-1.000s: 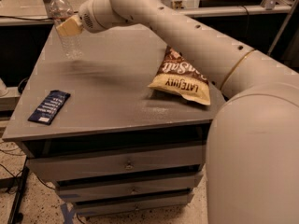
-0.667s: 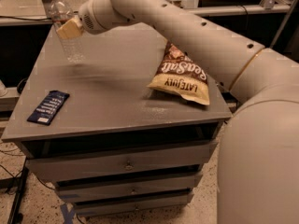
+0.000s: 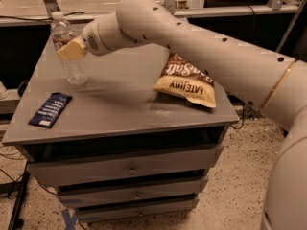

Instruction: Move water bottle near rxbar blueberry

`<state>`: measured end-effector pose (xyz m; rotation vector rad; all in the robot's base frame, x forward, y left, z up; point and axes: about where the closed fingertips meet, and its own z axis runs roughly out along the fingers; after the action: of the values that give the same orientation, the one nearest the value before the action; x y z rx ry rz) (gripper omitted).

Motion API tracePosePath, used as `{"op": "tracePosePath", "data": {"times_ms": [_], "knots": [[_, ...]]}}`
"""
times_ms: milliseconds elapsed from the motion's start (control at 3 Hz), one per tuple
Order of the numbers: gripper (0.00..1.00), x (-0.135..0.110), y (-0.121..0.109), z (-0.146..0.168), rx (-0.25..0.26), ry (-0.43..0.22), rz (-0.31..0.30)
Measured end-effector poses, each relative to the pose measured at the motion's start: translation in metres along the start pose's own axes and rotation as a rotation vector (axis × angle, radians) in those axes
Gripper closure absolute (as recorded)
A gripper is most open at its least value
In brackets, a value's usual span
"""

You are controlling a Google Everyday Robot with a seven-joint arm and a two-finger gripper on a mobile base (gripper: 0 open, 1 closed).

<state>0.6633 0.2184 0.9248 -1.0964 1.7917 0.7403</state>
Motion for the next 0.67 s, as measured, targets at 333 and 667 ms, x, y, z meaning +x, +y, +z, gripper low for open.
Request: {"op": "tracePosePath", "data": {"times_ms": [333, 667], "knots": [[1.0, 0.0142, 0.0179, 0.005, -0.06, -0.017, 0.025], [1.0, 0.0173, 0.0231, 0.0076, -0.088, -0.021, 0.034]]}}
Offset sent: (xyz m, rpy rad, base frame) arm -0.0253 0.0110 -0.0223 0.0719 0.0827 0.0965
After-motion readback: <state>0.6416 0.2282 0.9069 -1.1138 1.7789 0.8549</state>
